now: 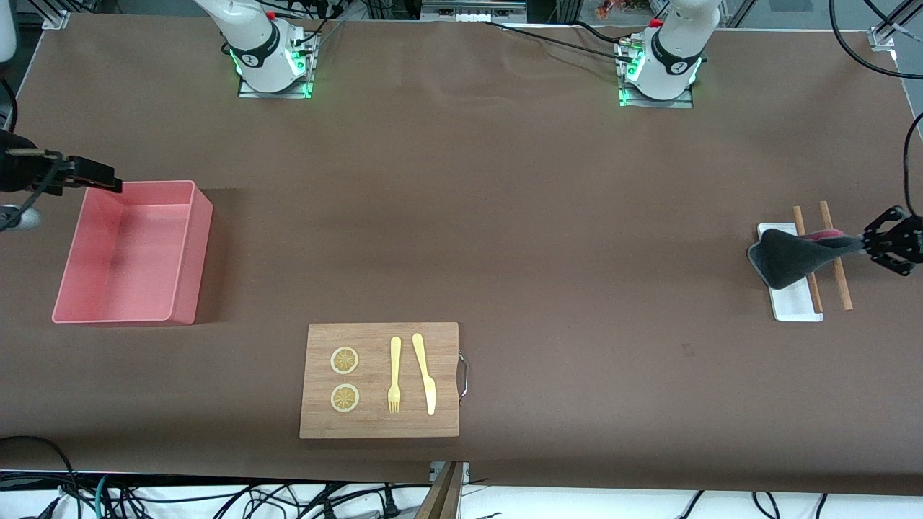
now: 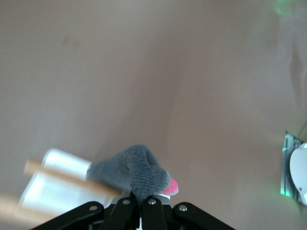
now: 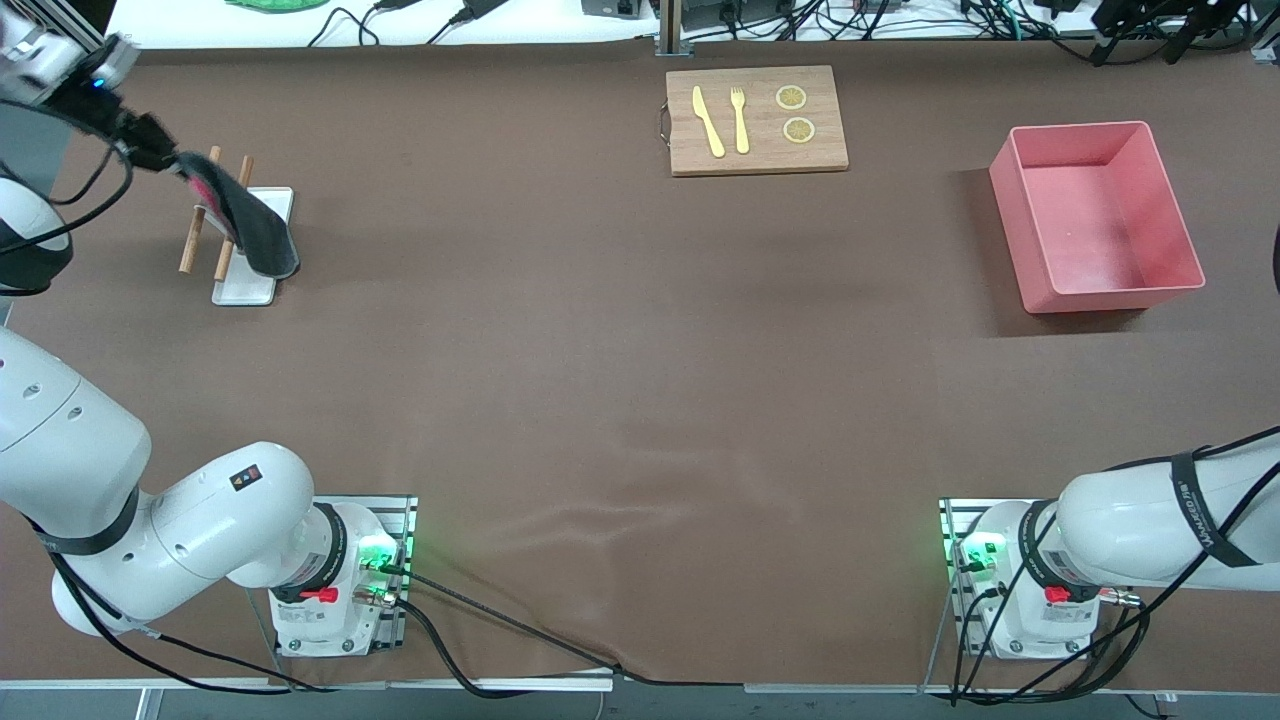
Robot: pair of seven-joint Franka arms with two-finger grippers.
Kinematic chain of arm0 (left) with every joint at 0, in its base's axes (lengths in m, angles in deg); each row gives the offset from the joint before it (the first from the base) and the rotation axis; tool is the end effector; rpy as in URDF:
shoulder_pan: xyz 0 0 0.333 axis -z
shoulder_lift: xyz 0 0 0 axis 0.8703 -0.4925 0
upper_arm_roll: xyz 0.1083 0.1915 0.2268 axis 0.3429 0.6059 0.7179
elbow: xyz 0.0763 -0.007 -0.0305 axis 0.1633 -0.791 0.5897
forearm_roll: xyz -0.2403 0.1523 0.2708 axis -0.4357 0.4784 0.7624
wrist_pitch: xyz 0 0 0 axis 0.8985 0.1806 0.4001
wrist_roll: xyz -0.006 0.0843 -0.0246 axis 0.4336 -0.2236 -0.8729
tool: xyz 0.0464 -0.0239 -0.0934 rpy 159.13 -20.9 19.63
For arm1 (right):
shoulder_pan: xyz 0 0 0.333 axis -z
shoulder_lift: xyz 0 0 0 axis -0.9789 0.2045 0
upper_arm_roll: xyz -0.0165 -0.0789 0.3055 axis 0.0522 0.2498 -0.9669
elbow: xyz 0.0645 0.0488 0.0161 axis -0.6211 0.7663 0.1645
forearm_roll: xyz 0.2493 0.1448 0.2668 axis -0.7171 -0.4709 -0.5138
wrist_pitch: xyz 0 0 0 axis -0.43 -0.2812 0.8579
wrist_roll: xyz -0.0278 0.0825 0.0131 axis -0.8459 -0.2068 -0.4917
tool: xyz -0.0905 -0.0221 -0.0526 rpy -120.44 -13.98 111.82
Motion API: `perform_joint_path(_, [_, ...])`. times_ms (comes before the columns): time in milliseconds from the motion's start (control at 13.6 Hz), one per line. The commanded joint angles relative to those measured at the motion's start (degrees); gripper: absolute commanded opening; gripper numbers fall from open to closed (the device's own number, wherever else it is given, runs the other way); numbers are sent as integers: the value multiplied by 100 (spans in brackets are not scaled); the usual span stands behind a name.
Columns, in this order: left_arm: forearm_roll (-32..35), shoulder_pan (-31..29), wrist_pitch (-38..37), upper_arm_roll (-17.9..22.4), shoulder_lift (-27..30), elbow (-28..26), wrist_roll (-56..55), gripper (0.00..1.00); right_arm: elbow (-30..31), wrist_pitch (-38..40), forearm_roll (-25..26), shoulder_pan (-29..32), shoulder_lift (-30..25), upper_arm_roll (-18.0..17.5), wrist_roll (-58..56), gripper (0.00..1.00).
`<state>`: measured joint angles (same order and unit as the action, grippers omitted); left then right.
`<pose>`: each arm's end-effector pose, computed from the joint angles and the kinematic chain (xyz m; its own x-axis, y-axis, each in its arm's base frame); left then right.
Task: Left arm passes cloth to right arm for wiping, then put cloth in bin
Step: 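Carry the cloth to mid-table with the left gripper while the right gripper approaches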
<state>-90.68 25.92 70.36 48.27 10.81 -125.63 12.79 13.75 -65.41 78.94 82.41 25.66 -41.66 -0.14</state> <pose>0.6042 0.2723 0.3570 0.4355 -0.8274 0.3547 -0.8703 -0.2862 0.4008 0.5926 -0.0292 0.5556 0.9752 0.0665 -0.2110 0.0620 -0.9977 -0.0280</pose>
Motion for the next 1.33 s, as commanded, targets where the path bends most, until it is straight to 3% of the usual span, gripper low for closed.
perform_joint_path(0, [-249, 56, -292, -793, 53, 8, -361, 0, -80, -209, 22, -209, 239, -13, 95, 100])
perform_joint_path(221, [-1100, 292, -223, -1419, -43, -28, -591, 0, -80, -509, -31, -437, 441, -13, 655, 100])
perform_joint_path(368, [-1759, 879, -47, -1421, -96, -1, -915, 0, -89, -562, -110, -657, 608, -13, 1270, 100])
perform_joint_path(515, [-1840, 1616, 391, -1447, -44, 43, -1292, 0, -89, -868, -373, -789, 775, -13, 1789, 100])
perform_joint_path(663, [-2163, 2381, 1014, -1465, -87, 261, -1837, 0, -89, -1141, -733, -886, 1021, -22, 2272, 100])
perform_joint_path(883, [-3165, 3384, 2314, -1465, -131, 280, -1918, 0, -89, -1606, -1181, -1167, 1311, -22, 3115, 100])
perform_joint_path(1252, [-4650, 4422, 3845, -1473, -96, 411, -1988, 0, -89, -2293, -2024, -1413, 1514, -22, 4084, 100])
